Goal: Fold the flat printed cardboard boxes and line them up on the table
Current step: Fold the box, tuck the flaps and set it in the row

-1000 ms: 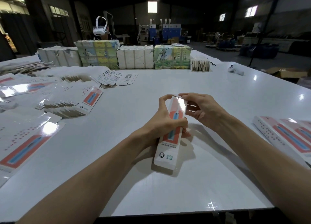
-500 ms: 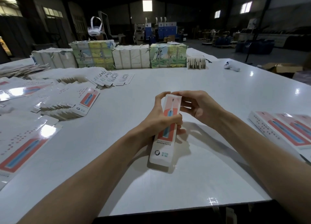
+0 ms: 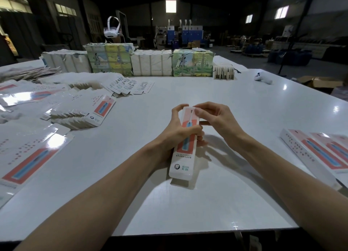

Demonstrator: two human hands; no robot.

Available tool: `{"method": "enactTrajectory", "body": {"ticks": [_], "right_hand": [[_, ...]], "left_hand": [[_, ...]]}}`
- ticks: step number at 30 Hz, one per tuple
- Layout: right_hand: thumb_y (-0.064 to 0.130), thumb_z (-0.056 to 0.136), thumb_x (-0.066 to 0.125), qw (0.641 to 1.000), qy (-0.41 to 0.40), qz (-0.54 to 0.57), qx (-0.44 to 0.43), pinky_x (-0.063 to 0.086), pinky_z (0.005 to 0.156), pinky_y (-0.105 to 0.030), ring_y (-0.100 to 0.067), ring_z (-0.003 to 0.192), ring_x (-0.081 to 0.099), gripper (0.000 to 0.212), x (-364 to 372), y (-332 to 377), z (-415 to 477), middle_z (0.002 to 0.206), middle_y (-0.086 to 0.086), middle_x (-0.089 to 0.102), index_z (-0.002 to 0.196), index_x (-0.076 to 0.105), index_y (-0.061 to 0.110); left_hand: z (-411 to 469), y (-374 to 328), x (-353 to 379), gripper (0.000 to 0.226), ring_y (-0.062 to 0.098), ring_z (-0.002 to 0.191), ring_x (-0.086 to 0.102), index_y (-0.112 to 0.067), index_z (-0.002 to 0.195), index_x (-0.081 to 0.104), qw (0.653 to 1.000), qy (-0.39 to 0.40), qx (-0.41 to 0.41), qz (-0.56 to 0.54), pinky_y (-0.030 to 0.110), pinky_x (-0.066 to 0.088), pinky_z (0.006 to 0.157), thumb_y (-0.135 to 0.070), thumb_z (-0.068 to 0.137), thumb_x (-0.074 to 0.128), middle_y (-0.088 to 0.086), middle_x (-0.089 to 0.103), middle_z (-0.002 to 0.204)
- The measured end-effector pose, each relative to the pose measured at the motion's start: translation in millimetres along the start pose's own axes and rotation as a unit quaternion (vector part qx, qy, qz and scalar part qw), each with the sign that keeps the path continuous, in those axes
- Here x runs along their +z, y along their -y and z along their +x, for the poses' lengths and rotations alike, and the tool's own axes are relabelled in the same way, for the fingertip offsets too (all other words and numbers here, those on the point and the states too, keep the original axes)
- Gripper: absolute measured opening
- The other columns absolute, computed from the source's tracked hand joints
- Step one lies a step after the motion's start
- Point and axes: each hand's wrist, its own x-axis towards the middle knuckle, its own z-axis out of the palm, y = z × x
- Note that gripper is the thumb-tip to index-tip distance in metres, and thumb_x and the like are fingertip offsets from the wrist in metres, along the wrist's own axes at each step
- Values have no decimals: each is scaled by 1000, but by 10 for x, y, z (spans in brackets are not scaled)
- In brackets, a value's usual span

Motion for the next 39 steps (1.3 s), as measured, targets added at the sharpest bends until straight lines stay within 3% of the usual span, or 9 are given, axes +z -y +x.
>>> {"method": "enactTrajectory", "body": {"ticks": [8, 11, 13, 18, 22, 26, 30, 35, 39], "right_hand": [[28, 106, 60, 997, -11, -75, -7, 60, 79, -24, -18, 108, 71, 39, 70, -15, -5, 125, -7, 66, 141, 56, 11], [27, 105, 62, 983, -12, -173, -64, 57, 75, -18, -11, 107, 64, 33, 79, -14, -13, 126, -6, 57, 136, 53, 22], [34, 105, 61, 959, 5, -262, -106, 53, 76, -20, -9, 101, 62, 21, 95, -23, -20, 118, -2, 56, 126, 63, 29], [73, 88, 63, 935, 79, -342, -53, 48, 81, -23, -6, 101, 60, 66, 115, 52, -67, 117, 7, 57, 138, 65, 29], [43, 94, 73, 905, 96, -412, -50, 54, 83, -26, -20, 101, 62, 55, 66, 166, -151, 122, -5, 62, 141, 61, 17], [36, 96, 71, 867, 40, -497, -16, 58, 81, -42, -25, 91, 64, 34, -96, 325, -326, 111, -8, 68, 120, 67, 12], [39, 99, 65, 813, 5, -579, 63, 54, 79, -37, -20, 88, 60, 24, -443, 302, -702, 111, -2, 61, 110, 58, 20], [32, 107, 53, 709, -44, -691, 133, 28, 125, -44, -26, 146, 42, 48, -895, 203, -1207, 158, -5, 40, 151, 39, 18], [31, 105, 59, 698, -68, -694, 162, 38, 119, -42, -24, 139, 49, 53, -1067, 217, -1395, 154, -5, 43, 151, 37, 18]], "left_hand": [[0, -44, 59, 83, 31, 88, 77, -40, 149, 25, 996, -25, 12, -81, 42, 64, 77, -33, 85, 78, 21, 66, 121], [19, -78, 94, 60, 34, 94, 70, -26, 153, 29, 989, -61, 29, -134, 57, 60, 94, -36, 103, 61, 24, 64, 113], [17, -92, 77, 58, 41, 106, 68, -16, 155, 32, 982, -60, 30, -177, 66, 53, 101, -39, 107, 54, 32, 59, 129], [-36, -159, 28, 77, 39, 121, 66, 5, 148, 43, 967, -33, -10, -252, 49, 62, 83, -56, 103, 54, 24, 62, 130], [10, -121, 10, 66, 39, 124, 65, -6, 137, 50, 968, -31, -42, -244, 51, 50, 112, -61, 102, 52, 26, 63, 135], [66, -58, 47, 44, 36, 112, 73, -15, 132, 58, 980, -105, -28, -165, 47, 59, 100, -51, 108, 49, 21, 70, 125], [41, -4, 30, 33, 30, 112, 73, -6, 123, 70, 992, -82, 4, -97, 36, 64, 88, -30, 110, 52, 19, 70, 123], [21, 34, 34, 26, 22, 98, 74, -8, 117, 76, 997, -52, 17, -56, 38, 58, 102, -14, 108, 52, 11, 70, 106], [-14, 26, 40, 25, 23, 101, 76, -12, 116, 77, 998, -46, 5, -43, 38, 55, 106, -14, 107, 54, 7, 73, 105]]}}
